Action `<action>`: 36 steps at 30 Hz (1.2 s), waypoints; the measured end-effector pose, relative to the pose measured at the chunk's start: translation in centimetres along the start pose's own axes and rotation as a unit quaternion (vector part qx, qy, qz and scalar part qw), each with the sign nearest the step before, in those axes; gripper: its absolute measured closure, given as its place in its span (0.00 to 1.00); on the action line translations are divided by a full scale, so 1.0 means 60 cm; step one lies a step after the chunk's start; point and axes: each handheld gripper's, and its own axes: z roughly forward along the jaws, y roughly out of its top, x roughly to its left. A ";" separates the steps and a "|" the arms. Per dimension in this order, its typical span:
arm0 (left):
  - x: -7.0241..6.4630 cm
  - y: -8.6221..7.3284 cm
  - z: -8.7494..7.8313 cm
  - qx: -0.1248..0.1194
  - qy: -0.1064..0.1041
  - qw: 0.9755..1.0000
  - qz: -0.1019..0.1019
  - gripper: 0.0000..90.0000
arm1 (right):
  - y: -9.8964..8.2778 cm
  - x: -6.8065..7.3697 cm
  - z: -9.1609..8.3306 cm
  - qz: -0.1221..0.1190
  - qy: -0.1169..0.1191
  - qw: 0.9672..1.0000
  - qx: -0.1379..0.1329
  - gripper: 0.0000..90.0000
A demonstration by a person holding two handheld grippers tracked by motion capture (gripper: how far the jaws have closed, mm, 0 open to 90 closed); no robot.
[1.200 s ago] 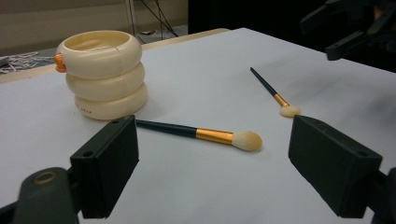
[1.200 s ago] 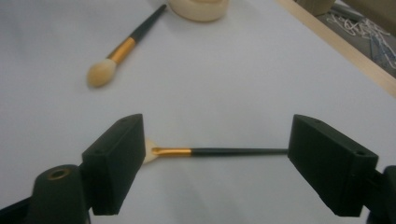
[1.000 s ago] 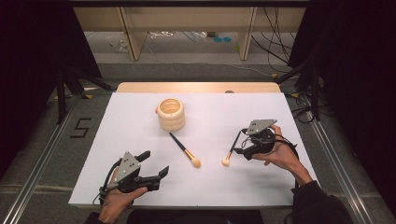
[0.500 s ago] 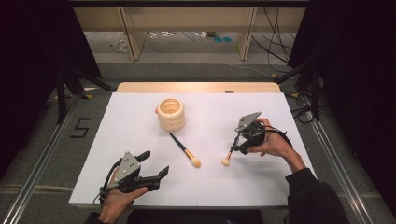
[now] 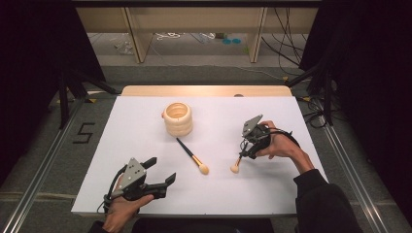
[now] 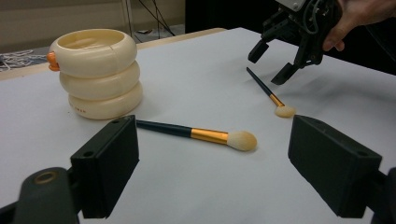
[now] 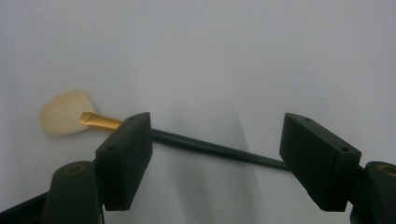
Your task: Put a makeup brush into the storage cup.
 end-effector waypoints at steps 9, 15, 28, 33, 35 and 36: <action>0.001 0.001 0.000 0.001 0.001 1.000 0.003 0.18 | 0.000 0.000 0.019 -0.003 0.034 0.999 0.014 0.32; 0.003 0.001 -0.002 0.002 0.005 1.000 0.007 0.18 | -0.005 -0.004 0.023 0.010 0.037 0.999 0.021 0.33; 0.003 0.001 -0.002 0.002 0.005 1.000 0.006 0.18 | -0.007 -0.010 0.025 0.022 0.060 0.997 0.033 0.45; 0.003 0.002 -0.002 0.001 0.005 1.000 0.007 0.18 | -0.002 -0.008 0.023 0.027 0.068 0.996 0.045 0.54; 0.003 0.002 -0.002 0.001 0.006 1.000 0.005 0.18 | -0.002 -0.008 0.023 0.031 0.072 0.996 0.048 0.57; 0.003 0.002 -0.002 0.000 0.005 1.000 0.005 0.18 | -0.001 -0.007 0.022 0.037 0.072 0.995 0.053 0.58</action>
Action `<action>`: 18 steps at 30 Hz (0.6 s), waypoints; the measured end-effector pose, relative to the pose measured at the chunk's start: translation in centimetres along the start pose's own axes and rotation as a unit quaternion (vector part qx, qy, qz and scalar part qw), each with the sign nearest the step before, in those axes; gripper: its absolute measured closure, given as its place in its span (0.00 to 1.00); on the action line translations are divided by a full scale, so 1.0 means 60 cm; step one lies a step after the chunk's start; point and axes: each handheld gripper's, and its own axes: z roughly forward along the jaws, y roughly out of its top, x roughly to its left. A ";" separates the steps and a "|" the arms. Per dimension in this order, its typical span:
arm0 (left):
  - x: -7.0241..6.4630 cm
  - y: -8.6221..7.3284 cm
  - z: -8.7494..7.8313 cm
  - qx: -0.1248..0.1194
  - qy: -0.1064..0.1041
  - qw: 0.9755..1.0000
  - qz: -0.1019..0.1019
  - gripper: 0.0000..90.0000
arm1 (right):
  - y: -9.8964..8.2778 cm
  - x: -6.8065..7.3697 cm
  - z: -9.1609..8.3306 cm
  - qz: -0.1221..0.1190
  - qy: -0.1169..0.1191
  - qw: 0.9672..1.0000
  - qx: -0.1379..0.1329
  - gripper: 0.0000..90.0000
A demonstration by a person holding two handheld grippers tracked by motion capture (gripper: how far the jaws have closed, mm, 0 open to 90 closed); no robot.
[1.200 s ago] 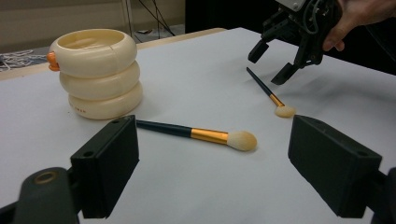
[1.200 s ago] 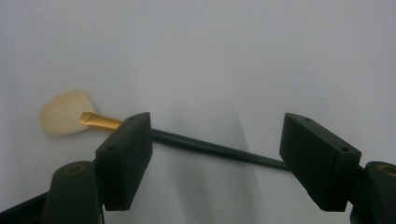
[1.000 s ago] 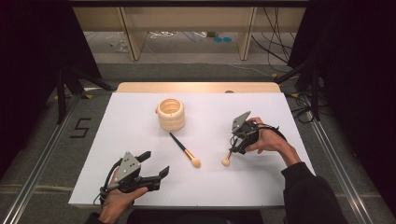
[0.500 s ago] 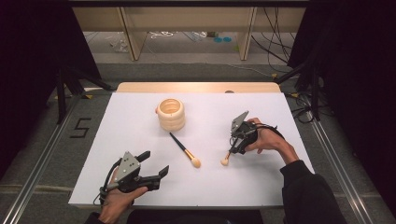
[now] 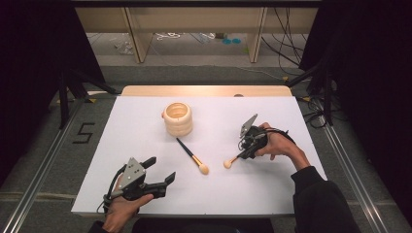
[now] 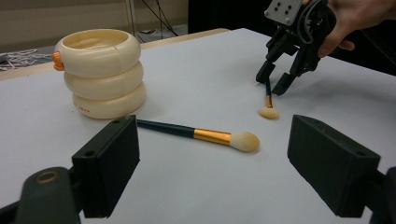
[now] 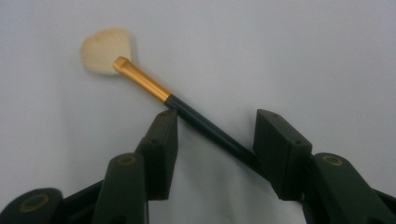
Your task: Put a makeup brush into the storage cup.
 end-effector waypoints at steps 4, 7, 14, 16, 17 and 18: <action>0.000 0.000 0.000 -0.001 0.001 1.000 0.000 0.18 | 0.001 0.000 -0.002 0.005 0.000 1.000 0.010 0.64; 0.000 0.000 0.000 0.000 -0.001 1.000 0.003 0.18 | 0.004 0.002 -0.004 0.007 0.003 1.000 0.024 0.68; 0.001 0.001 0.000 -0.001 0.000 1.000 0.002 0.18 | 0.018 0.004 -0.004 -0.001 0.000 0.998 0.057 0.74; 0.001 0.001 0.000 -0.002 0.000 1.000 0.002 0.18 | 0.021 0.005 -0.003 0.000 0.000 0.998 0.062 0.76; 0.001 0.001 0.000 -0.002 0.000 1.000 0.002 0.18 | 0.021 0.005 -0.003 0.000 0.000 0.998 0.062 0.76; 0.001 0.001 0.000 -0.002 0.000 1.000 0.003 0.18 | 0.022 0.005 -0.003 0.001 0.001 0.998 0.063 0.76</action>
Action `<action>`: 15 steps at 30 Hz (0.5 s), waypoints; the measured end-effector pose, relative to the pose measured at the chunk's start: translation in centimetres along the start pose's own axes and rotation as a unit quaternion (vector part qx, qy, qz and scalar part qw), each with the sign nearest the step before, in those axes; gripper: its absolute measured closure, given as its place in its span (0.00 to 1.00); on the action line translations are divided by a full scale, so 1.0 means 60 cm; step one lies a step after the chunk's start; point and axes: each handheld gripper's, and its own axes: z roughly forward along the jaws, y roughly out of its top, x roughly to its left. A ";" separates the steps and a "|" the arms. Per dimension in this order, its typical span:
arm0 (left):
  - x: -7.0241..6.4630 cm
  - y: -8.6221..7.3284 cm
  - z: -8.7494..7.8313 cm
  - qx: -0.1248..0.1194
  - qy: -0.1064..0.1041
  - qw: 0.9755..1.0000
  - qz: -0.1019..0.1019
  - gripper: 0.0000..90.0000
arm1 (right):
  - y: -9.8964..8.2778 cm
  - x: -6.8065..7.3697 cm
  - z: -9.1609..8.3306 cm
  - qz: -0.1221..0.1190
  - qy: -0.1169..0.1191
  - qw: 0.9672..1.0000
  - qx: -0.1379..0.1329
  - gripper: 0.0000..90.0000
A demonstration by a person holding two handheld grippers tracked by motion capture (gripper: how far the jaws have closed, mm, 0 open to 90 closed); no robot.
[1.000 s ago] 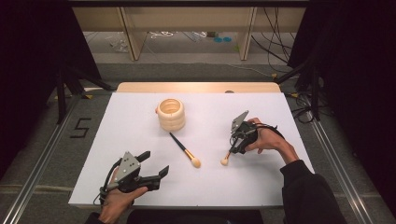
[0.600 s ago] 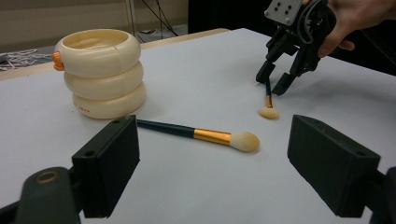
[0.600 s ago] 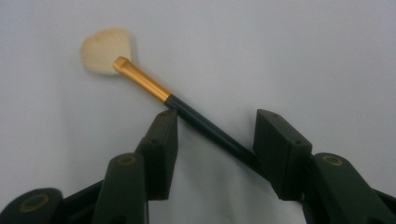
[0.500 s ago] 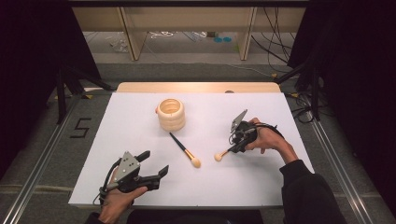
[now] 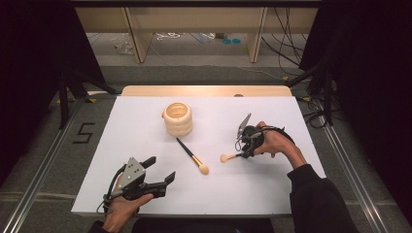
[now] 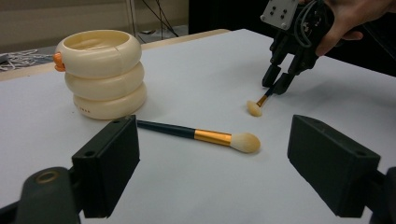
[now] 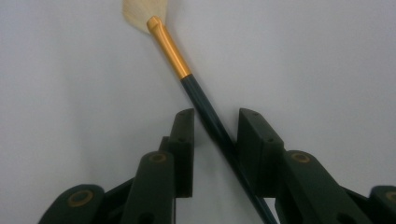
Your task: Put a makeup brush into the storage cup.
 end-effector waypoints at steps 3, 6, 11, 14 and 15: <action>0.001 0.000 0.000 -0.005 0.001 1.000 -0.005 0.18 | 0.001 0.000 0.000 0.000 0.000 1.000 0.003 0.78; 0.001 0.001 -0.001 -0.004 0.002 1.000 -0.005 0.18 | 0.005 0.003 0.000 -0.004 0.000 1.000 0.011 0.82; 0.002 0.001 -0.002 -0.004 0.004 1.000 -0.008 0.18 | 0.013 0.001 0.000 -0.024 -0.006 0.999 0.034 0.84; 0.002 0.001 -0.003 -0.004 0.004 1.000 -0.012 0.18 | 0.019 0.002 0.001 -0.024 0.000 0.999 0.047 0.85; 0.002 0.001 -0.003 -0.009 0.004 1.000 -0.018 0.18 | 0.020 0.002 0.001 -0.031 -0.001 0.998 0.050 0.86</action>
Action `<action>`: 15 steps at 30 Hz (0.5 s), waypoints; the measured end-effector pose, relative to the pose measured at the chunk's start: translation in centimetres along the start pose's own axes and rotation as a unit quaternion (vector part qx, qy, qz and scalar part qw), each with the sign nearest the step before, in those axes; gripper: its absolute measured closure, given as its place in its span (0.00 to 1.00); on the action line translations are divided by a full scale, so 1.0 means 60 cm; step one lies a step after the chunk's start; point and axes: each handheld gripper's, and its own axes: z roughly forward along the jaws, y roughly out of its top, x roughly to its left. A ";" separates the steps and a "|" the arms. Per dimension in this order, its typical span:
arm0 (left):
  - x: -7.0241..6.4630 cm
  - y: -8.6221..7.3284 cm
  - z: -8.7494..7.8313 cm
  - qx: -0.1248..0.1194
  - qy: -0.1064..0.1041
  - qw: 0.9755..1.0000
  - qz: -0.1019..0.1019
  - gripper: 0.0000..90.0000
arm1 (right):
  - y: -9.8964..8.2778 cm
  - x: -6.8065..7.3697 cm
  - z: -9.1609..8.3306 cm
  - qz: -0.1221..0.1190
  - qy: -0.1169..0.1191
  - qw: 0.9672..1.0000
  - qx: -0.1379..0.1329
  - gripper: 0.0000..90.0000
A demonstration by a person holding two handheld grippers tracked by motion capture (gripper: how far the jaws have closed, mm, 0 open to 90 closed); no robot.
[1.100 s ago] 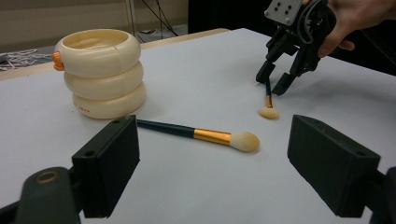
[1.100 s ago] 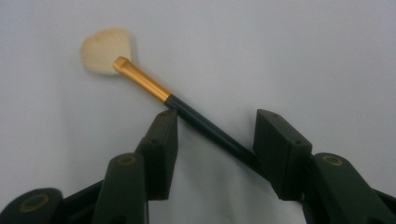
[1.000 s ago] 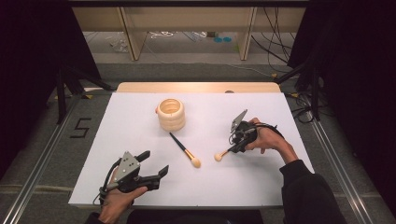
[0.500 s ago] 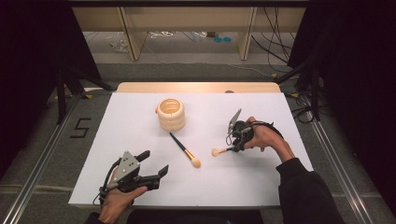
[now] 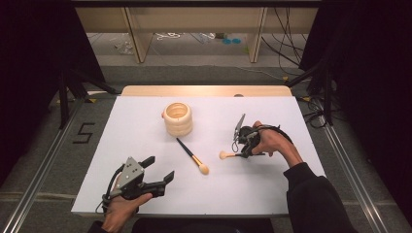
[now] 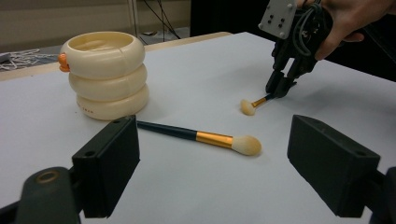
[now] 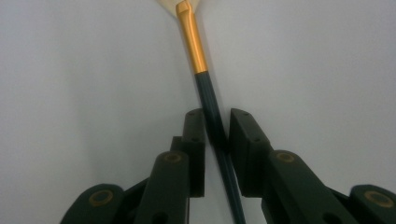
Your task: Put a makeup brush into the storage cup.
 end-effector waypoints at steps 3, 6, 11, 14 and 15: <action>0.001 0.001 -0.002 0.002 0.001 1.000 0.006 0.18 | 0.002 0.001 0.001 0.001 0.001 1.000 0.003 0.87; 0.001 0.001 -0.001 0.002 0.001 1.000 0.001 0.18 | 0.003 0.000 0.001 0.000 0.002 1.000 0.007 0.87; 0.001 0.001 0.000 0.003 0.000 1.000 0.003 0.18 | 0.009 0.002 0.001 -0.009 0.004 1.000 0.017 0.91; 0.001 0.000 0.000 0.002 0.000 1.000 -0.001 0.19 | 0.015 0.005 0.002 -0.014 0.000 0.999 0.029 0.92; 0.002 0.001 0.000 0.003 0.000 1.000 0.002 0.19 | 0.018 0.005 0.002 -0.021 -0.005 0.999 0.035 0.92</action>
